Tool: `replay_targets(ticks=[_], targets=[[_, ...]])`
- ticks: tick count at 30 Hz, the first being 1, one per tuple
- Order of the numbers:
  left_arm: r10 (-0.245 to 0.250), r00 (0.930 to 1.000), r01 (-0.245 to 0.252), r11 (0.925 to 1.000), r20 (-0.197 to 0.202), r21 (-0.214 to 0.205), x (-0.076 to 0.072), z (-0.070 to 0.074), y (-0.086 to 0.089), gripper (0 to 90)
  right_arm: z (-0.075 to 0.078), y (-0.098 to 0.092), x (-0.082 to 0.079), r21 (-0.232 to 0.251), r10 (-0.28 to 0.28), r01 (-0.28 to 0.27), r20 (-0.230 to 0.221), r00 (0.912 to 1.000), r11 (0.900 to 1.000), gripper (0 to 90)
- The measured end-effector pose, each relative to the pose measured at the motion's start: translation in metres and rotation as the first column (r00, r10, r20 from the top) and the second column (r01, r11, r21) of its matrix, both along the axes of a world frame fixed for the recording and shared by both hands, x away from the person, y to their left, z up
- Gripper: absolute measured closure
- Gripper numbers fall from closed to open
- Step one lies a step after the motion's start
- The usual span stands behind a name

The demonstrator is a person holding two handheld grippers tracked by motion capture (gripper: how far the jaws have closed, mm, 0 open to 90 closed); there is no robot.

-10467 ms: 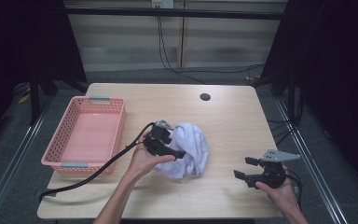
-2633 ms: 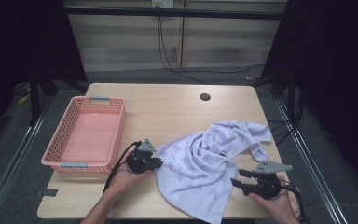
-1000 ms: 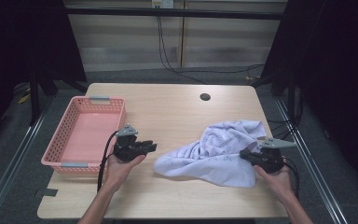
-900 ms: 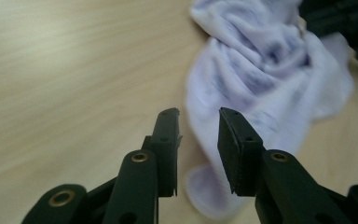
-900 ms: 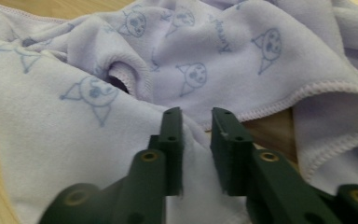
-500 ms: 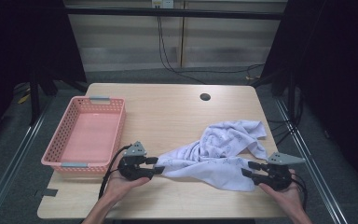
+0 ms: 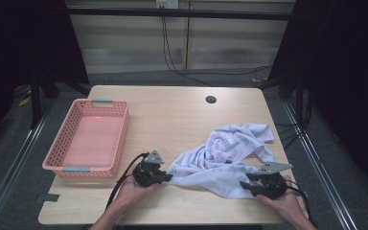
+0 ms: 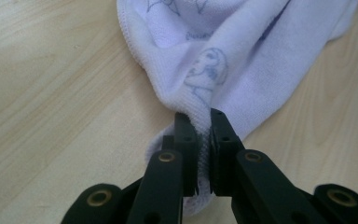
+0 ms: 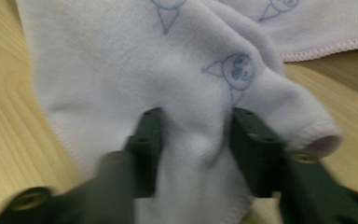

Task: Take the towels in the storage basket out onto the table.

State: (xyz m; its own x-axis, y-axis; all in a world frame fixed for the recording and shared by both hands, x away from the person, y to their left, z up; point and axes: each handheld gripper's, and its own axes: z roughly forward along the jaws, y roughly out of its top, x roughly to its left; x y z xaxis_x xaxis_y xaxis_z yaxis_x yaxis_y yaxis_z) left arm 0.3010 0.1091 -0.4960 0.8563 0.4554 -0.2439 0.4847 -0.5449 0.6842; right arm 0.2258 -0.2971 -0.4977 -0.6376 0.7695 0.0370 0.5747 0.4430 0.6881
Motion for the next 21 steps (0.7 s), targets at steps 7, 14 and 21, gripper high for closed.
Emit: replay_targets(ticks=[7,14,21], targets=[[0.063,0.9978,-0.065,0.9871,-0.019,-0.146,0.014,0.014,0.017,85.1,0.007,-0.003,0.013,0.072,-0.011,0.012,-0.015,0.9998,0.9973,84.2],[0.128,0.9917,-0.127,0.9609,-0.014,-0.246,0.040,0.037,0.025,85.1,0.040,-0.013,0.048,0.239,-0.101,0.082,0.066,0.9927,0.9676,84.4],[0.167,0.9848,-0.142,0.9326,0.048,-0.332,0.060,0.083,0.028,85.1,0.095,-0.018,0.075,0.344,-0.132,0.064,0.177,0.9753,0.9369,84.3]])
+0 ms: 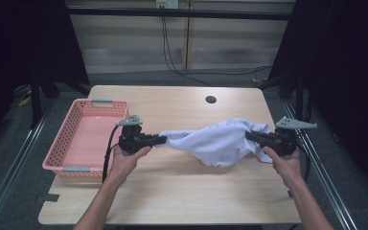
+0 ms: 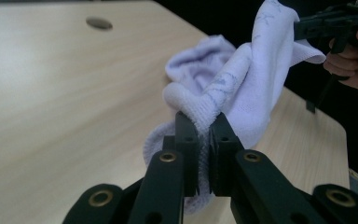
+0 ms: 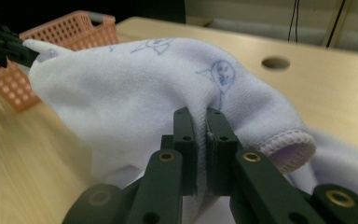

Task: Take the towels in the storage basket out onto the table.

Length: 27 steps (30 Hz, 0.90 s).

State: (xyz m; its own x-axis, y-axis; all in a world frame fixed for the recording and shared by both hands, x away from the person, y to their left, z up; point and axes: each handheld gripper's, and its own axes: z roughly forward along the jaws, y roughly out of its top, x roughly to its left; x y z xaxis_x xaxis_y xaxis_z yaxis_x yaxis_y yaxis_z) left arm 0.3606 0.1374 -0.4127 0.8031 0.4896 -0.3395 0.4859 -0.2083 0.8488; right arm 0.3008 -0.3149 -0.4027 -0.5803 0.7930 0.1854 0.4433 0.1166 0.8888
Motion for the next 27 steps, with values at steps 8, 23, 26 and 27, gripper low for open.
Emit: replay_targets(ticks=[8,23,26,27], targets=[[0.068,0.9954,-0.065,0.9963,0.067,-0.057,0.023,0.056,0.008,85.1,0.062,0.002,0.030,0.045,-0.018,0.014,0.094,0.9954,0.9989,84.3],[0.190,0.9620,-0.171,0.9788,0.196,-0.114,0.042,0.159,0.039,85.0,0.165,0.028,0.069,0.052,-0.014,0.002,0.233,0.9723,0.9987,84.7],[0.195,0.9517,-0.171,0.9782,0.237,-0.119,0.038,0.181,0.038,85.0,0.191,0.029,0.070,0.049,-0.024,0.011,0.268,0.9631,0.9988,84.9],[0.201,0.9471,-0.174,0.9768,0.250,-0.125,0.036,0.188,0.038,85.1,0.199,0.029,0.070,0.044,-0.024,0.012,0.283,0.9590,0.9990,85.1]])
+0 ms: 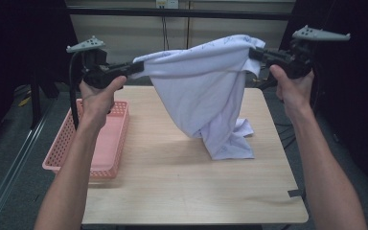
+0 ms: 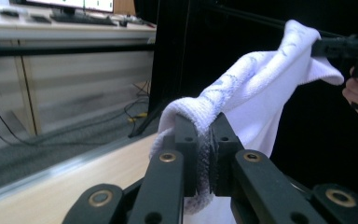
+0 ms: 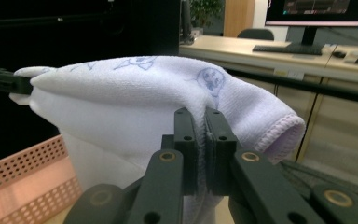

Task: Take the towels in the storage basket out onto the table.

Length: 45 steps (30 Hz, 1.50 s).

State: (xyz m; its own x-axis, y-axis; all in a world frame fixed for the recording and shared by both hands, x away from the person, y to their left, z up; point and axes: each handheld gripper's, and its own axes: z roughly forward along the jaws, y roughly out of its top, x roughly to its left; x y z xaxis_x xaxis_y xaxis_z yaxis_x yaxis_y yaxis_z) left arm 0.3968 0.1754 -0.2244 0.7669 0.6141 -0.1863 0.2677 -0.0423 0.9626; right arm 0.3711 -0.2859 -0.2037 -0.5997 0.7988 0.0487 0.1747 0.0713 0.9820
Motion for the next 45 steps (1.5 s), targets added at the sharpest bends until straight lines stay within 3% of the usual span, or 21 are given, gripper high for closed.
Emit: replay_targets(ticks=[3,6,12,15,18,19,20,21,24,26,27,28,29,32,36,39,40,41,42,43,45], targets=[[-0.004,0.9996,0.004,0.9998,0.029,-0.018,-0.009,0.015,0.000,85.1,0.021,0.000,-0.007,0.021,0.004,-0.005,0.051,0.9987,0.9998,85.3],[-0.022,0.9995,0.022,0.9997,0.021,0.014,-0.017,0.011,-0.001,85.0,0.019,-0.002,-0.019,0.021,0.028,-0.029,0.053,0.9982,0.9994,85.4],[-0.101,0.9844,0.116,0.9883,-0.144,0.099,-0.053,-0.078,-0.003,84.7,-0.059,-0.009,-0.053,-0.005,0.096,-0.097,-0.083,0.9919,0.9953,85.4],[-0.128,0.9677,0.158,0.9792,-0.217,0.127,-0.076,-0.114,-0.003,84.5,-0.106,-0.008,-0.078,-0.014,0.128,-0.132,-0.160,0.9788,0.9911,85.3],[-0.133,0.9432,0.183,0.9725,-0.304,0.143,-0.098,-0.143,-0.003,84.1,-0.145,-0.008,-0.106,-0.014,0.155,-0.162,-0.221,0.9629,0.9866,85.3],[-0.133,0.9432,0.183,0.9725,-0.304,0.143,-0.098,-0.143,-0.003,83.6,-0.145,-0.008,-0.106,-0.014,0.155,-0.162,-0.221,0.9629,0.9866,85.3],[-0.136,0.9313,0.196,0.9692,-0.338,0.150,-0.111,-0.159,-0.003,83.6,-0.168,-0.010,-0.121,-0.011,0.161,-0.170,-0.272,0.9489,0.9853,85.3],[-0.136,0.9313,0.196,0.9692,-0.338,0.150,-0.111,-0.159,-0.003,83.6,-0.168,-0.010,-0.121,-0.011,0.161,-0.170,-0.272,0.9489,0.9853,85.3],[-0.178,0.9105,0.242,0.9614,-0.373,0.132,-0.131,-0.182,-0.002,82.6,-0.199,-0.016,-0.146,0.005,0.168,-0.175,-0.322,0.9319,0.9845,85.1],[-0.188,0.8955,0.255,0.9597,-0.403,0.118,-0.143,-0.197,-0.002,81.2,-0.217,-0.019,-0.161,0.014,0.172,-0.179,-0.360,0.9170,0.9837,84.8],[-0.207,0.8857,0.278,0.9533,-0.415,0.117,-0.150,-0.205,-0.001,76.6,-0.234,-0.021,-0.177,0.011,0.186,-0.199,-0.402,0.8964,0.9800,83.9],[-0.220,0.8800,0.293,0.9488,-0.421,0.118,-0.154,-0.209,-0.002,76.6,-0.234,-0.021,-0.177,0.011,0.186,-0.199,-0.402,0.8964,0.9800,83.9],[-0.240,0.8769,0.312,0.9434,-0.416,0.113,-0.161,-0.215,-0.002,68.8,-0.245,-0.022,-0.188,-0.011,0.186,-0.212,-0.430,0.8833,0.9773,78.7],[-0.225,0.8877,0.303,0.9425,-0.402,0.141,-0.162,-0.217,-0.003,58.4,-0.253,-0.023,-0.198,-0.022,0.172,-0.204,-0.455,0.8736,0.9787,66.5],[-0.239,0.8974,0.302,0.9455,-0.371,0.121,-0.151,-0.216,-0.001,56.7,-0.253,-0.025,-0.202,-0.043,0.150,-0.187,-0.435,0.8879,0.9815,54.0],[-0.210,0.9052,0.280,0.9486,-0.369,0.147,-0.134,-0.222,-0.008,65.9,-0.256,-0.023,-0.182,-0.082,0.121,-0.171,-0.422,0.8982,0.9819,54.1],[-0.202,0.9052,0.274,0.9498,-0.374,0.151,-0.126,-0.226,-0.011,65.9,-0.256,-0.023,-0.182,-0.082,0.121,-0.171,-0.422,0.8982,0.9819,54.1],[-0.197,0.9012,0.277,0.9466,-0.386,0.165,-0.115,-0.232,-0.016,71.1,-0.258,-0.021,-0.165,-0.106,0.100,-0.159,-0.422,0.9011,0.9815,54.2],[-0.188,0.9050,0.272,0.9456,-0.382,0.179,-0.110,-0.236,-0.020,71.1,-0.258,-0.021,-0.165,-0.106,0.100,-0.159,-0.422,0.9011,0.9815,54.2],[-0.189,0.8964,0.285,0.9386,-0.401,0.195,-0.093,-0.247,-0.029,71.7,-0.258,-0.018,-0.150,-0.115,0.103,-0.165,-0.417,0.9029,0.9796,54.2],[-0.188,0.8943,0.291,0.9343,-0.406,0.207,-0.086,-0.253,-0.034,70.5,-0.259,-0.017,-0.142,-0.122,0.097,-0.161,-0.413,0.9056,0.9794,53.7]])
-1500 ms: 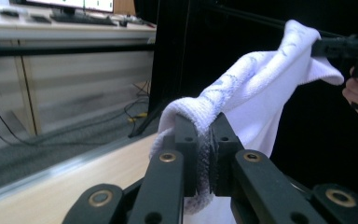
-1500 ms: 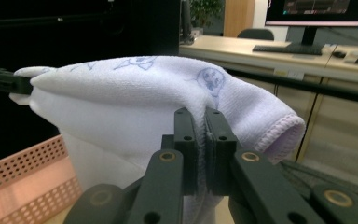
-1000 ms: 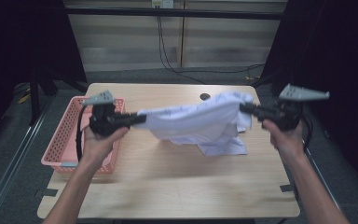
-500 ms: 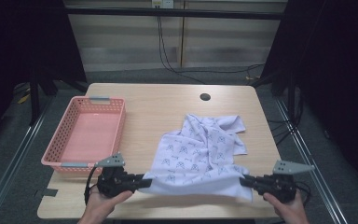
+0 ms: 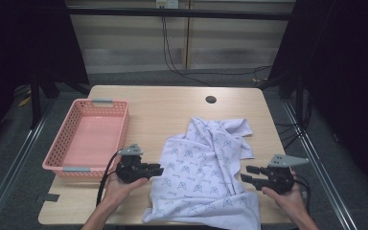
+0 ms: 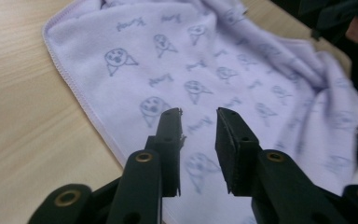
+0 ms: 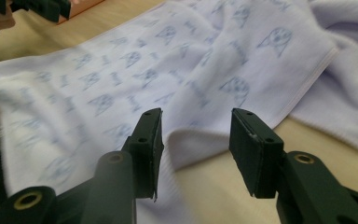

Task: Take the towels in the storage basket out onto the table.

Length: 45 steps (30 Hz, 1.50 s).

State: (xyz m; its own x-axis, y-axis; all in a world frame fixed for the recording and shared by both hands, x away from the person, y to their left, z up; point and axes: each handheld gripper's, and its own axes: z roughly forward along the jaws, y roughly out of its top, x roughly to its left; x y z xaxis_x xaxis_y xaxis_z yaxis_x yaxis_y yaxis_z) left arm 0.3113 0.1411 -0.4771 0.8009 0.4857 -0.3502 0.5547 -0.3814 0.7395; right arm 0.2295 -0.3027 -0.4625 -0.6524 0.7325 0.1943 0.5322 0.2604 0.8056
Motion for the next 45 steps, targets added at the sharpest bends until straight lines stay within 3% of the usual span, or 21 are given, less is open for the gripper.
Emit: replay_targets(ticks=[2,5,7,9,10,13,17,18,19,22,23,25,26,29,30,32,35,36,40,42,45], targets=[[-0.003,1.0000,0.003,0.9983,-0.008,0.059,0.014,-0.012,-0.012,62.5,-0.008,0.007,0.027,-0.016,-0.004,0.004,-0.018,0.9998,0.9999,52.4],[-0.011,0.9999,0.010,0.9963,0.010,0.085,0.024,-0.021,-0.022,61.5,-0.015,0.013,0.039,-0.043,0.003,-0.005,-0.039,0.9992,0.9991,52.4],[-0.029,0.9992,0.025,0.9901,0.028,0.138,0.027,-0.024,-0.027,62.4,-0.023,0.018,0.047,-0.079,0.001,-0.005,-0.056,0.9984,0.9969,52.4],[-0.032,0.9980,0.023,0.9887,0.054,0.148,0.026,-0.025,-0.026,67.8,-0.030,0.022,0.052,-0.111,0.001,-0.009,-0.065,0.9979,0.9938,51.8],[-0.049,0.9935,0.029,0.9817,0.102,0.188,0.022,-0.025,-0.025,82.3,-0.034,0.023,0.054,-0.139,-0.001,-0.008,-0.068,0.9977,0.9902,50.7],[-0.041,0.9960,0.025,0.9820,0.080,0.187,0.020,-0.024,-0.023,87.6,-0.037,0.024,0.054,-0.158,0.003,-0.013,-0.060,0.9982,0.9873,48.6],[-0.063,0.9956,0.048,0.9794,0.070,0.196,0.004,-0.022,-0.012,89.0,-0.040,0.029,0.046,-0.210,0.005,-0.014,-0.042,0.9991,0.9776,50.0],[-0.067,0.9966,0.057,0.9815,0.049,0.183,-0.002,-0.023,-0.007,89.1,-0.039,0.028,0.038,-0.228,0.005,-0.014,-0.038,0.9993,0.9736,57.5],[-0.069,0.9972,0.063,0.9833,0.028,0.171,-0.008,-0.023,-0.002,89.1,-0.039,0.028,0.038,-0.228,0.005,-0.014,-0.038,0.9993,0.9736,57.5],[-0.099,0.9949,0.093,0.9788,0.019,0.182,-0.029,-0.021,0.005,89.1,-0.037,0.024,0.026,-0.220,0.019,-0.031,-0.059,0.9981,0.9750,73.8],[-0.124,0.9922,0.124,0.9760,-0.008,0.179,-0.042,-0.020,0.008,89.1,-0.035,0.019,0.018,-0.213,0.019,-0.036,-0.084,0.9963,0.9763,84.3],[-0.130,0.9914,0.130,0.9751,-0.013,0.179,-0.049,-0.019,0.007,89.0,-0.034,0.016,0.014,-0.207,0.019,-0.038,-0.093,0.9955,0.9776,85.8],[-0.157,0.9869,0.161,0.9725,-0.036,0.168,-0.055,-0.019,0.007,89.0,-0.032,0.010,0.003,-0.203,0.023,-0.044,-0.105,0.9942,0.9782,86.8],[-0.213,0.9755,0.220,0.9576,-0.053,0.187,-0.071,-0.014,0.007,88.7,-0.026,0.004,-0.011,-0.180,0.031,-0.051,-0.108,0.9937,0.9823,87.0],[-0.204,0.9780,0.208,0.9648,-0.043,0.161,-0.072,-0.013,0.007,88.0,-0.024,0.002,-0.017,-0.165,0.035,-0.053,-0.107,0.9937,0.9849,87.0],[-0.153,0.9876,0.156,0.9829,-0.033,0.098,-0.064,-0.010,0.008,83.5,-0.020,-0.002,-0.027,-0.148,0.046,-0.061,-0.101,0.9938,0.9872,86.7],[-0.093,0.9957,0.092,0.9946,0.002,0.048,-0.039,-0.003,0.000,73.5,-0.017,-0.007,-0.034,-0.127,0.031,-0.042,-0.081,0.9962,0.9910,75.3],[-0.081,0.9966,0.081,0.9964,0.013,0.025,-0.031,-0.001,-0.003,73.1,-0.016,-0.007,-0.032,-0.120,0.027,-0.035,-0.071,0.9971,0.9921,71.7],[-0.029,0.9988,0.029,0.9995,0.039,0.015,-0.006,0.003,-0.015,71.7,-0.010,-0.008,-0.022,-0.100,0.012,-0.016,-0.043,0.9990,0.9948,66.0],[0.010,0.9989,-0.011,0.9992,0.046,0.038,0.018,-0.004,-0.028,73.2,-0.009,-0.008,-0.006,-0.092,-0.009,0.007,-0.026,0.9996,0.9957,64.1],[0.028,0.9985,-0.030,0.9985,0.047,0.045,0.031,-0.009,-0.036,73.3,-0.011,-0.006,0.007,-0.095,-0.024,0.021,-0.027,0.9993,0.9952,60.4]])
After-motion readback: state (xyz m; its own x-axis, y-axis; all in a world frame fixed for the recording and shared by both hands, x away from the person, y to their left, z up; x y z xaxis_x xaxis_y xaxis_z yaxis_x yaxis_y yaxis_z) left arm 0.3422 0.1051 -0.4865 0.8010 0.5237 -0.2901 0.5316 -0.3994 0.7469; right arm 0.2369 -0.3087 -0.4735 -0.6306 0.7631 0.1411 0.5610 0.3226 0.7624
